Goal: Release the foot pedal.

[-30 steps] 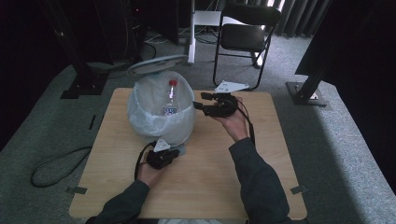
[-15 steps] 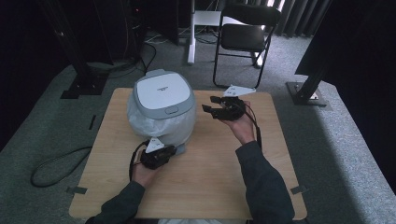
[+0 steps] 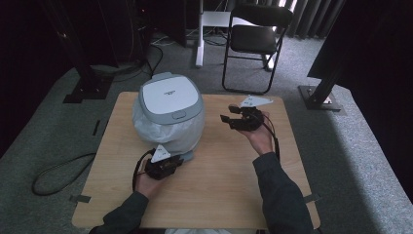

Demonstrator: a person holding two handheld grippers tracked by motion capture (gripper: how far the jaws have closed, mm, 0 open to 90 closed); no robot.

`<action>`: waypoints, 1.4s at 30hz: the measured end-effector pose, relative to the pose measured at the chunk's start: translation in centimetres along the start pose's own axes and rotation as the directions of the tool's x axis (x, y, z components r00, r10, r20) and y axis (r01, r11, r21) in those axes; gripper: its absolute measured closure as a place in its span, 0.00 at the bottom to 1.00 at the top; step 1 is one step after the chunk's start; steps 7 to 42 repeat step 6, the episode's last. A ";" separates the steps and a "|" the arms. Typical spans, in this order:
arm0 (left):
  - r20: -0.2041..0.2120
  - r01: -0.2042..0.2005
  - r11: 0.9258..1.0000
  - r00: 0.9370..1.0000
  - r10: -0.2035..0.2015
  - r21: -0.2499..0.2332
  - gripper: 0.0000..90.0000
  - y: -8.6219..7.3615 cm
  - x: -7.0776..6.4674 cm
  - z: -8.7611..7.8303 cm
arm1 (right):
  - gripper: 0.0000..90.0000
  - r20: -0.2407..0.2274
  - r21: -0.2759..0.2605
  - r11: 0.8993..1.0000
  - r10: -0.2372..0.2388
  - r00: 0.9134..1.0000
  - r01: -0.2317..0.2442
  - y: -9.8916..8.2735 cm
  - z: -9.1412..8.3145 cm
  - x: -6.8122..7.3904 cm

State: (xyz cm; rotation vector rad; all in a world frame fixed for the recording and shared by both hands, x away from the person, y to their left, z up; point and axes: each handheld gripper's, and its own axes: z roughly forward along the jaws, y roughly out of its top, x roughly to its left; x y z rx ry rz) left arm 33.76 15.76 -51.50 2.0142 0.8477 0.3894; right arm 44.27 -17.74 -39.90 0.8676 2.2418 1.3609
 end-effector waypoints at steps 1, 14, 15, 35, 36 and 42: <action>0.000 0.002 1.000 1.000 -0.002 -0.001 0.82 0.0 0.0 0.0 | 0.48 0.005 0.011 1.000 0.003 1.000 -0.003 -0.4 0.0 -0.2; -0.005 0.008 1.000 1.000 -0.008 -0.005 0.82 0.0 0.2 0.0 | 0.47 0.050 0.074 0.997 0.011 0.999 -0.014 -2.6 0.1 -1.5; -0.005 0.008 1.000 1.000 -0.008 -0.005 0.82 0.0 0.2 0.0 | 0.47 0.050 0.074 0.997 0.011 0.999 -0.014 -2.6 0.1 -1.5; -0.005 0.008 1.000 1.000 -0.008 -0.005 0.82 0.0 0.2 0.0 | 0.47 0.050 0.074 0.997 0.011 0.999 -0.014 -2.6 0.1 -1.5; -0.005 0.008 1.000 1.000 -0.008 -0.005 0.82 0.0 0.2 0.0 | 0.47 0.050 0.074 0.997 0.011 0.999 -0.014 -2.6 0.1 -1.5; -0.005 0.008 1.000 1.000 -0.008 -0.005 0.82 0.0 0.2 0.0 | 0.47 0.050 0.074 0.997 0.011 0.999 -0.014 -2.6 0.1 -1.5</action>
